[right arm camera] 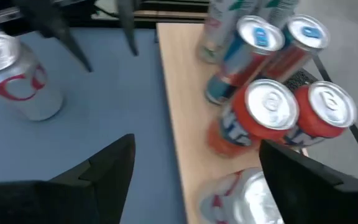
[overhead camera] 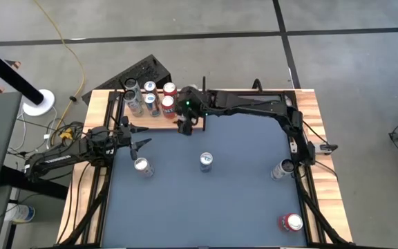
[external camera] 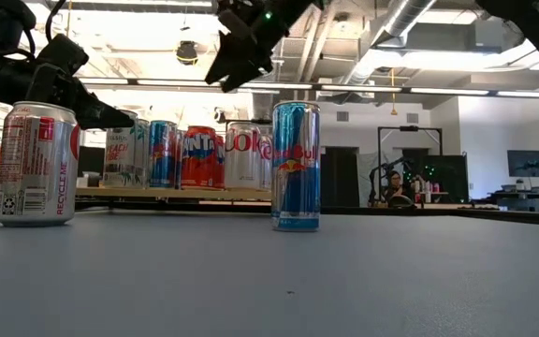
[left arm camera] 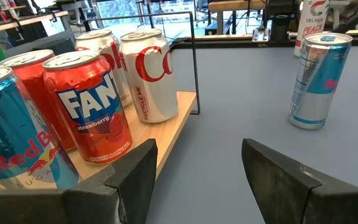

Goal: Place canned beverage on shelf
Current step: Put the top silver soda can on the shelf aligned with the other silver soda can

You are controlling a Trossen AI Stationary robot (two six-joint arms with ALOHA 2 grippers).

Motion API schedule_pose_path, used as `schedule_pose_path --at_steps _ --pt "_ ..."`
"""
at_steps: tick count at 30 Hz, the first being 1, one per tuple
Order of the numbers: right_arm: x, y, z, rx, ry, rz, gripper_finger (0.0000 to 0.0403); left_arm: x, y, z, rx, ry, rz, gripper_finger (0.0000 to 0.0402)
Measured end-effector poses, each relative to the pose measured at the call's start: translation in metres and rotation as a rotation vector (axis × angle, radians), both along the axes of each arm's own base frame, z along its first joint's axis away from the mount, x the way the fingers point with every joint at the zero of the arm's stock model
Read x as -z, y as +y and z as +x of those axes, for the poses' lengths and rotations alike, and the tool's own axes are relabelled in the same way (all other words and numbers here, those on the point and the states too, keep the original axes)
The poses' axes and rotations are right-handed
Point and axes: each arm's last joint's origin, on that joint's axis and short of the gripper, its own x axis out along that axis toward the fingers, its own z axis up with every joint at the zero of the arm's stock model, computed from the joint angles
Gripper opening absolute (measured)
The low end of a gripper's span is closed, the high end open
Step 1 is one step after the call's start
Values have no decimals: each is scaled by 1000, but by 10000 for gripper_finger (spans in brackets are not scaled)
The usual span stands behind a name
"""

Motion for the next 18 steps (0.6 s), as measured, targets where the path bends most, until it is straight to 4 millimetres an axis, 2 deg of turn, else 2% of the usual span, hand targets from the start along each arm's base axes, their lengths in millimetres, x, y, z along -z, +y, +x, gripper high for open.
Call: schedule_pose_path --at_steps 5,9,15,18 --pt "4 23 1 -9 54 -63 286 0 0 0 0 0 0 225" --pt "16 34 3 -28 91 -95 241 0 0 0 0 0 0 225" --pt "36 29 5 -34 101 -108 123 0 0 0 0 0 0 225" --pt "40 23 4 -28 111 -105 56 0 0 0 0 0 0 225"
